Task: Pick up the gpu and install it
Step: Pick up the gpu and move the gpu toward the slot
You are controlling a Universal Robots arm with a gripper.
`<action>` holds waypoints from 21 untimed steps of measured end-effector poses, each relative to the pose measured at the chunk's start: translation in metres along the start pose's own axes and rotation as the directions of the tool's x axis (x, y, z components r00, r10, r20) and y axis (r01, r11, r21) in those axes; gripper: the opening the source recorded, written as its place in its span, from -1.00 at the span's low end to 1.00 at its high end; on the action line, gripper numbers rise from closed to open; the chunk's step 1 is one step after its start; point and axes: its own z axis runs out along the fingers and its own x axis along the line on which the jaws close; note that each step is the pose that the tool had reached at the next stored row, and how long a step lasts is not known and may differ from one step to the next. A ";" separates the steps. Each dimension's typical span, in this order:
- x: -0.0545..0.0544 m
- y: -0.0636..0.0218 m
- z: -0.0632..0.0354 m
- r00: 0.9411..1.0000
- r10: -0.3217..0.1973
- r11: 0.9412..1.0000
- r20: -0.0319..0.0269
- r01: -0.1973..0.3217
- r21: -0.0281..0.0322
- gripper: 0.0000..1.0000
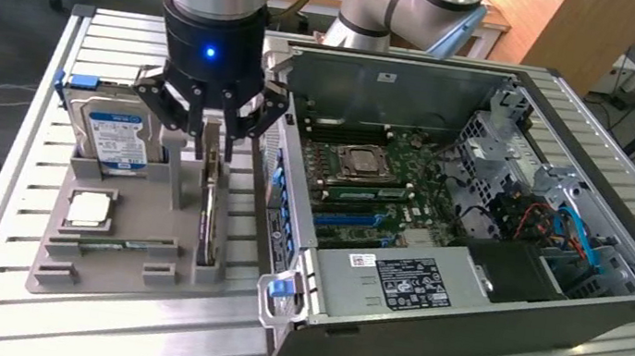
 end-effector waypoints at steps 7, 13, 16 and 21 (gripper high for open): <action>0.000 -0.0005 0.0117 1.000 0.000 1.000 0.000 0.000 0.000 -0.29; 0.000 -0.0009 0.0201 1.000 0.000 1.000 0.000 0.000 0.000 -0.29; 0.001 -0.0010 0.0221 1.000 0.000 1.000 0.000 0.000 0.000 -0.29; 0.001 -0.0010 0.0222 1.000 0.000 1.000 0.000 0.000 0.000 -0.26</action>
